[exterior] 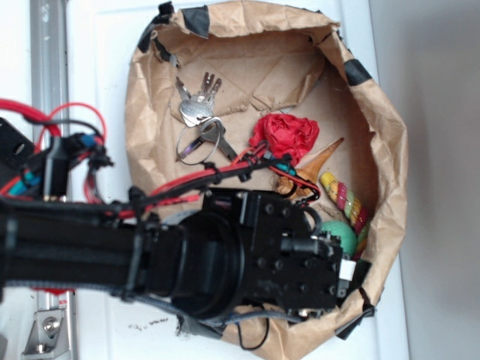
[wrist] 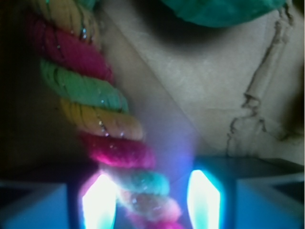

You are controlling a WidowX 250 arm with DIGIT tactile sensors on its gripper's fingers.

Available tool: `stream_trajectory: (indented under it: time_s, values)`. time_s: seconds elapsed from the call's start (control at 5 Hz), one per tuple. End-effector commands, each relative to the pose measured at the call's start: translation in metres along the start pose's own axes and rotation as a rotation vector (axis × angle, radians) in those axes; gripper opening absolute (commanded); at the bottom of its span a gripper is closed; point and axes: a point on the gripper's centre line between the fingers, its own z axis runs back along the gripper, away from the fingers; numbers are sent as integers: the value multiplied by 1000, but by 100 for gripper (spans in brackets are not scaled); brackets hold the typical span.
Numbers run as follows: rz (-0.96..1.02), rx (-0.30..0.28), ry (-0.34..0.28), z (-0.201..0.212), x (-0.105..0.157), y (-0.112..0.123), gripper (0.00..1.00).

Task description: Grab the multicolored rope.

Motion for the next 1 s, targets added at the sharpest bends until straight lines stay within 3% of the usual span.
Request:
stream_trajectory:
  time_s: [0.0,0.2,0.4,0.6,0.8]
  values:
    - [245,120,-203,84,6,57,0]
    - [327,124,-249,127,-6,76,0]
    - [391,94,-239,172,-29,86,0]
    - [341,32,-87,181,-38,81,0]
    - [365,67,-90,177,-40,73,0]
